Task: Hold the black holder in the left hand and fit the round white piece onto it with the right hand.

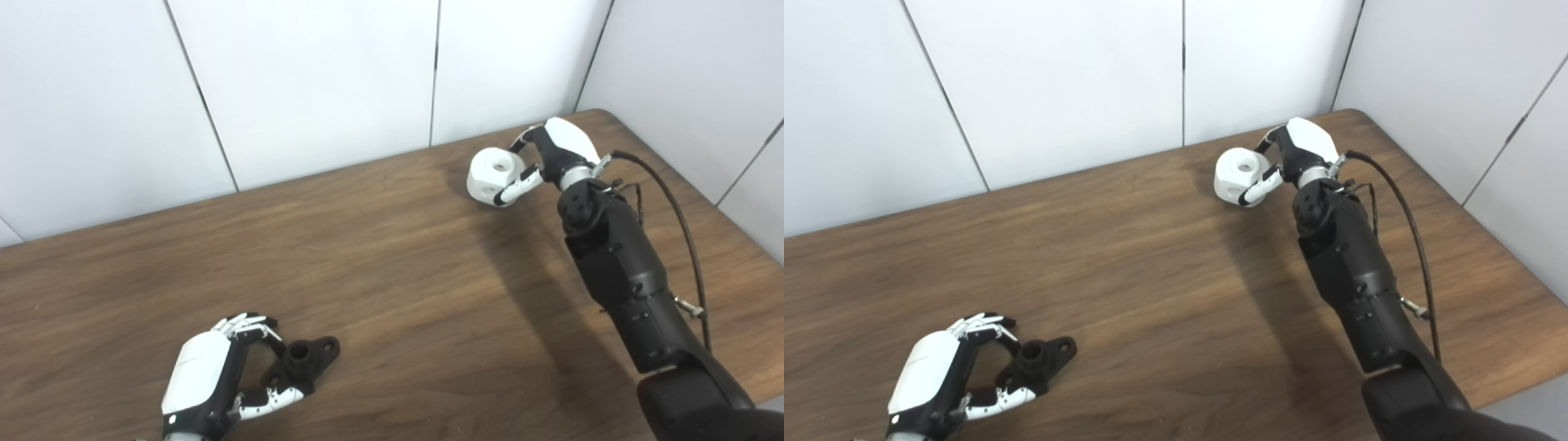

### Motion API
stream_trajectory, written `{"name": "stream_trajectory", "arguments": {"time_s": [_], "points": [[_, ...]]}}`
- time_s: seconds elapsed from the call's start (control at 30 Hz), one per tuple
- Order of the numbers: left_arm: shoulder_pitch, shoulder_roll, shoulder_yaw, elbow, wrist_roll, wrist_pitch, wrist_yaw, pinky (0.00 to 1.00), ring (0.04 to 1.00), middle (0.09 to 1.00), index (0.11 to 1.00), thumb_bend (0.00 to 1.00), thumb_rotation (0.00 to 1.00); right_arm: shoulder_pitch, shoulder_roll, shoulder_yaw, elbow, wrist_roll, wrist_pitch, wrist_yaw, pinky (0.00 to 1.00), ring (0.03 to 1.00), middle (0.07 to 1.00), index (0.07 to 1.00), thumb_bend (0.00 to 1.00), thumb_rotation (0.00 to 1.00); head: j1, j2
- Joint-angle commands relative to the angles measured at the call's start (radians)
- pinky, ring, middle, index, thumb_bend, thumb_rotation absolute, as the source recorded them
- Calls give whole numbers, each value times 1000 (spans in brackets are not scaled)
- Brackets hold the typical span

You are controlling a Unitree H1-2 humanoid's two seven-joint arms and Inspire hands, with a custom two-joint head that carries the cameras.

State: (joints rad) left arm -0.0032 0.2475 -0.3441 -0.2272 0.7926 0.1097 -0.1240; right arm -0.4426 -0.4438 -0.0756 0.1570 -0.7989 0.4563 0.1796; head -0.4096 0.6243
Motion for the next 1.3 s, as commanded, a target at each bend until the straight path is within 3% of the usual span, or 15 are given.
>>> {"name": "stream_trajectory", "arguments": {"time_s": [0.0,0.4,0.6,0.8,1.0,1.27], "points": [[23,6,-10,12,0,25,-45,893,853,766,485,520,43,-25,-42,7,-19,17,-38,-48,1000,998,835,485,522,139,-1,-1],[20,3,-11,29,-12,10,-37,901,860,770,485,519,43,-18,-69,45,-15,67,-20,-92,1000,994,828,485,522,136,13,-7],[20,-2,-12,33,-15,10,-35,903,860,770,485,519,43,-7,-74,57,-68,86,-25,-88,1000,982,824,485,523,134,28,-5],[18,-8,-16,38,-11,7,-29,902,857,766,485,519,43,2,-102,96,-187,81,7,7,1000,952,822,486,522,134,51,-1],[16,-21,-29,46,8,9,-24,908,859,769,485,520,44,19,-113,98,-344,35,13,194,1000,946,821,485,522,141,112,12],[12,-53,-52,71,38,14,-6,920,871,777,485,521,45,15,-88,98,-527,-29,13,431,1000,957,823,485,524,137,247,46]]}}
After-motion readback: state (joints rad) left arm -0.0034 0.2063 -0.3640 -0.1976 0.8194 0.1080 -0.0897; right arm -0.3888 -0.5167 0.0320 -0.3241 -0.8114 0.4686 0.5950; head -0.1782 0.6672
